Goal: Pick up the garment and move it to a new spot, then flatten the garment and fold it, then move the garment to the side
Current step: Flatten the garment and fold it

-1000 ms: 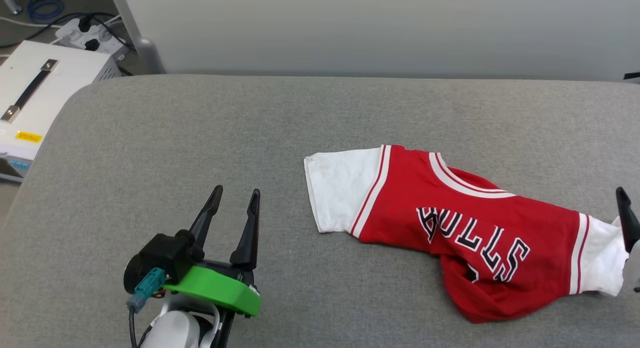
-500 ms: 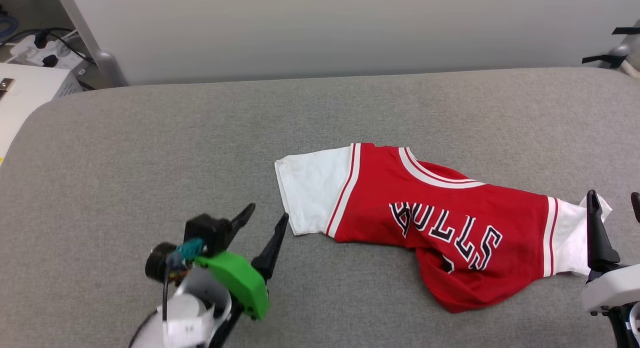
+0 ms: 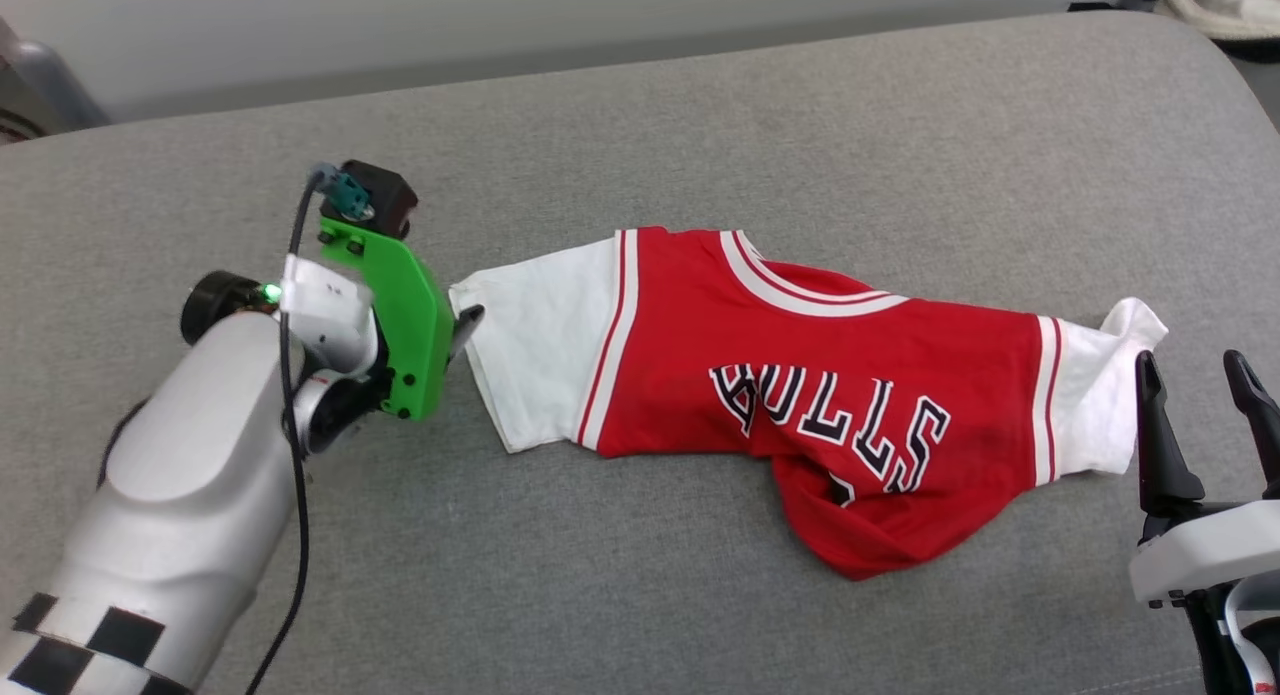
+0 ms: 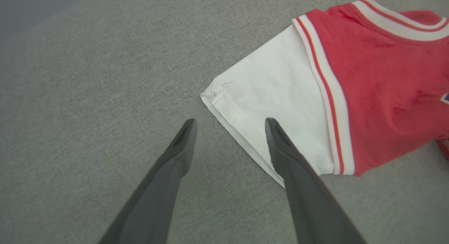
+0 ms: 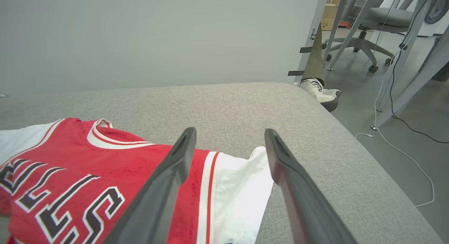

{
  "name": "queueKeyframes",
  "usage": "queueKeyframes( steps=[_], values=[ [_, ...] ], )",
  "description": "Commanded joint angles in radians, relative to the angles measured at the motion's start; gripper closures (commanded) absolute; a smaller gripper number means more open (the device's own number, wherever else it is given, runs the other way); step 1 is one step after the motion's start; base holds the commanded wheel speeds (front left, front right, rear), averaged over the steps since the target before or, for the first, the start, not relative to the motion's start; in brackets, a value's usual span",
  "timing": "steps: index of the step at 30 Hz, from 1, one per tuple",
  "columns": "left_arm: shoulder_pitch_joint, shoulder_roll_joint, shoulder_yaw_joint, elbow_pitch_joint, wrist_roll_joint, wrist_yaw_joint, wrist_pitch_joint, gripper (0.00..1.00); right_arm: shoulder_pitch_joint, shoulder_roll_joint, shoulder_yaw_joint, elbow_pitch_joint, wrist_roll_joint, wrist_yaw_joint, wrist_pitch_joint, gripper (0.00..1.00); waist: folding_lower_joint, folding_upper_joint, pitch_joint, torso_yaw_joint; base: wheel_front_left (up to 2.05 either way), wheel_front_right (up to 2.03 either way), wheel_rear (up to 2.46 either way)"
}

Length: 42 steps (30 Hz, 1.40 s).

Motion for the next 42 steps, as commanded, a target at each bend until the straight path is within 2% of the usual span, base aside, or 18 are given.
queueKeyframes(
  steps=[1, 5, 13, 19, 20, 21, 26, 32, 37, 42],
  values=[
    [-0.036, 0.014, -0.008, 0.021, -0.017, -0.003, 0.017, 0.00, -0.020, 0.003, 0.006, 0.007, 0.001, -0.001, -0.013, 0.00, 0.0000, 0.0000, 0.066, -0.064, 0.00, 0.00, 0.00],
    [-0.099, 0.034, -0.034, 0.082, -0.048, -0.003, 0.062, 0.00, -0.036, 0.007, 0.023, 0.028, 0.000, -0.001, -0.031, 0.00, 0.0000, 0.0000, 0.102, -0.090, 0.00, 0.00, 0.00],
    [-0.163, 0.060, -0.111, 0.177, -0.048, -0.003, 0.062, 0.00, -0.070, 0.011, 0.036, 0.070, 0.004, -0.001, -0.062, 0.00, 0.0000, 0.0000, 0.136, -0.117, 0.00, 0.00, 0.00],
    [-0.174, 0.056, -0.144, 0.246, -0.085, -0.003, 0.067, 0.00, -0.078, 0.011, 0.037, 0.087, 0.001, -0.001, -0.071, 0.00, 0.0000, 0.0000, 0.146, -0.118, 0.00, 0.00, 0.00],
    [-0.170, 0.052, -0.152, 0.256, -0.097, -0.003, 0.085, 0.38, -0.079, 0.010, 0.037, 0.089, 0.001, -0.001, -0.072, 0.00, 0.0000, 0.0000, 0.146, -0.116, 0.00, 0.00, 0.00],
    [-0.163, 0.049, -0.159, 0.267, -0.115, -0.003, 0.111, 1.00, -0.079, 0.010, 0.036, 0.091, 0.000, -0.001, -0.073, 0.00, 0.0000, 0.0000, 0.145, -0.114, 0.00, 0.00, 0.00],
    [-0.142, 0.050, -0.156, 0.273, -0.183, -0.003, 0.154, 1.00, -0.079, 0.001, 0.029, 0.099, -0.004, -0.001, -0.069, 0.00, 0.0000, 0.0000, 0.128, -0.097, 0.00, 0.00, 0.00],
    [-0.099, 0.096, -0.117, 0.215, -0.188, 0.005, 0.005, 1.00, -0.067, -0.026, 0.035, 0.109, -0.004, -0.001, -0.025, 0.00, 0.0000, 0.0000, 0.077, -0.066, 0.00, 0.00, 0.00],
    [-0.009, 0.138, -0.064, 0.127, -0.218, 0.038, -0.099, 1.00, -0.039, -0.055, 0.031, 0.112, 0.002, -0.001, 0.050, 0.00, 0.0000, 0.0000, 0.029, -0.025, 0.00, 0.00, 0.00],
    [0.101, 0.171, -0.010, -0.015, -0.273, 0.088, -0.148, 1.00, -0.010, -0.074, 0.031, 0.108, 0.012, -0.001, 0.143, 0.00, 0.0000, 0.0000, -0.001, 0.017, 0.00, 0.00, 0.00]
  ],
)
